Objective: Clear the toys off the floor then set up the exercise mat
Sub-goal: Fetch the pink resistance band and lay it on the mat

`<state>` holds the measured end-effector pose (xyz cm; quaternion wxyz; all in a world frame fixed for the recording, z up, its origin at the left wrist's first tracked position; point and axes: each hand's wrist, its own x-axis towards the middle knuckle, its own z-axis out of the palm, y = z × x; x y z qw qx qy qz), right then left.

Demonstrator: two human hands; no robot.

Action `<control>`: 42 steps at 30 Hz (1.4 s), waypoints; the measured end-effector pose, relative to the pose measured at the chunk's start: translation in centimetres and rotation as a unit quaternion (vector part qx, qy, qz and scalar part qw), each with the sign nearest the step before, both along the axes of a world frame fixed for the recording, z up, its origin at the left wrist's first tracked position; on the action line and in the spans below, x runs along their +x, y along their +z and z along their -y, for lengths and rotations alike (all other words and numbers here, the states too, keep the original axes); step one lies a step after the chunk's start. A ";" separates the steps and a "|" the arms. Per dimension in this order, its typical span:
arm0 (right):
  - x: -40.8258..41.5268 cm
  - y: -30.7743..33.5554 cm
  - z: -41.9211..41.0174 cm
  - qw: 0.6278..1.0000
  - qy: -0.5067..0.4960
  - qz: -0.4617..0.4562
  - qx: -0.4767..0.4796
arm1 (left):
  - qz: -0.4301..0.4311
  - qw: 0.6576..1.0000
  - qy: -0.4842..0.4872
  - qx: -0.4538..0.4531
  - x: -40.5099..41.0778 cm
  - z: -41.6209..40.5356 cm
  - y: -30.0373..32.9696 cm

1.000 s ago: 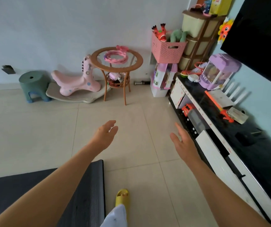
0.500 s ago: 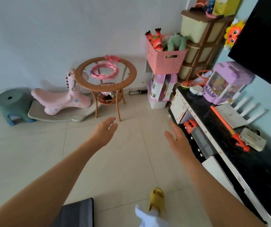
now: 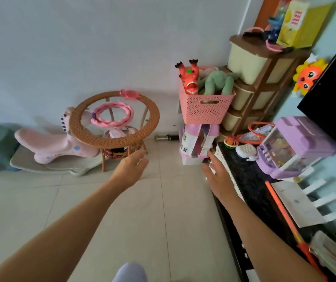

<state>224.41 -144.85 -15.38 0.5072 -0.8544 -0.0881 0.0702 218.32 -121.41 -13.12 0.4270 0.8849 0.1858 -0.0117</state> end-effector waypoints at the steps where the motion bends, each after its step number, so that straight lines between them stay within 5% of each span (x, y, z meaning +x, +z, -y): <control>1: 1.4 0.0 0.1 1.000 0.006 0.004 0.003 | 0.001 1.000 0.000 0.004 1.4 0.2 0.2; 22: 39.0 7.9 1.7 0.990 -0.111 0.086 0.003 | 0.098 0.986 -0.136 0.015 45.4 0.8 8.5; 42: 62.6 17.1 12.0 0.974 -0.123 0.190 0.020 | 0.214 0.962 -0.164 0.038 65.2 15.2 16.6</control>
